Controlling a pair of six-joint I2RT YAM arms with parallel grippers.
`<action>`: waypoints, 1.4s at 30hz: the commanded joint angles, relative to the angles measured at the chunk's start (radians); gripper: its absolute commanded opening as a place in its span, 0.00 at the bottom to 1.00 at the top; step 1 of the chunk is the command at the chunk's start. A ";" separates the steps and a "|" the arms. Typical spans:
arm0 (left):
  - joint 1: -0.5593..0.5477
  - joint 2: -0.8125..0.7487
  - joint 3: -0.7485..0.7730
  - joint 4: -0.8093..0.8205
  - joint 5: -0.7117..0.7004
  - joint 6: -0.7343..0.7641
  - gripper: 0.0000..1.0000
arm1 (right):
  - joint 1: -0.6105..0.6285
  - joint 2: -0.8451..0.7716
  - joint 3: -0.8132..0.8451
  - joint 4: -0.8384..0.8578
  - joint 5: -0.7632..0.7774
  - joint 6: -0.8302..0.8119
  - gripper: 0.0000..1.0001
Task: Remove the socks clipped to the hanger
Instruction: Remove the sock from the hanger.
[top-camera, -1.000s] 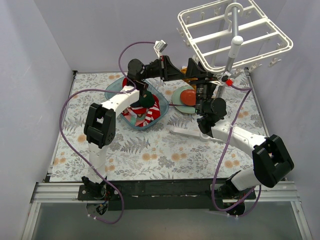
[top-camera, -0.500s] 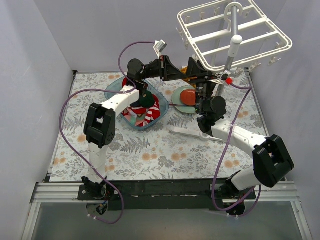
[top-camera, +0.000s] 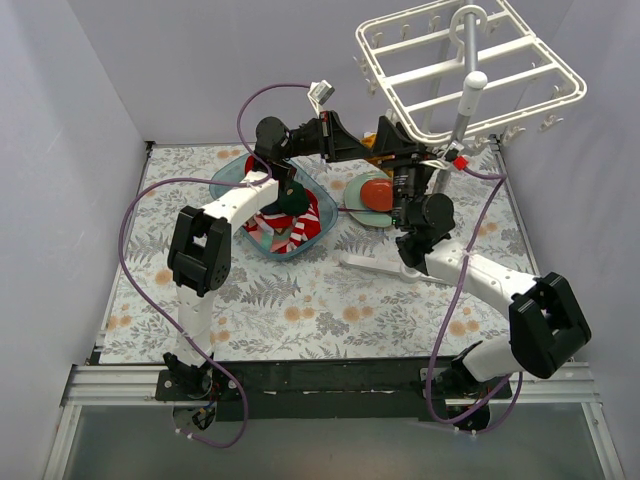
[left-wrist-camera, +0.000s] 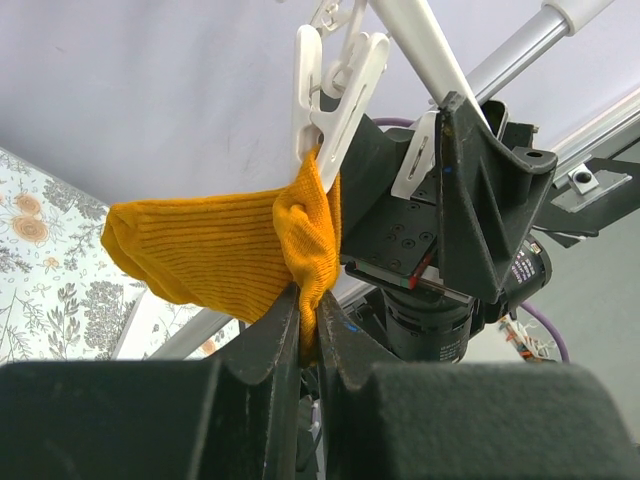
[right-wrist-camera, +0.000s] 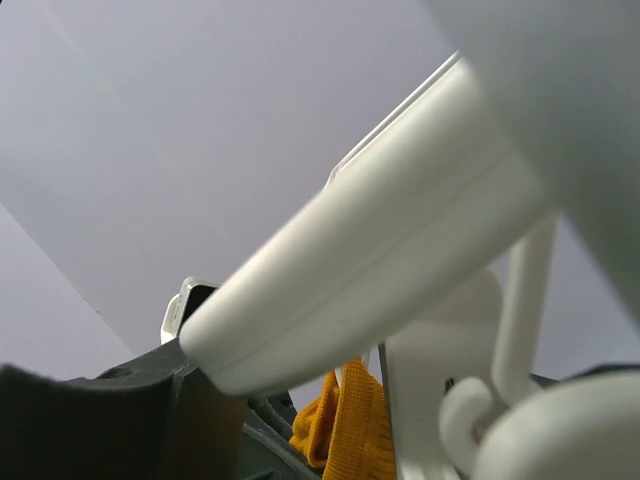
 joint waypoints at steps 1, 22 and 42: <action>-0.003 -0.078 0.037 -0.008 0.016 -0.097 0.00 | -0.013 -0.031 -0.022 -0.040 0.005 0.004 0.01; 0.001 -0.026 0.134 -0.066 0.022 -0.078 0.00 | -0.013 -0.270 -0.194 -0.152 -0.225 -0.174 0.78; 0.008 0.001 0.177 -0.138 0.034 -0.033 0.00 | 0.057 -0.308 -0.220 -0.264 -0.284 -0.458 0.80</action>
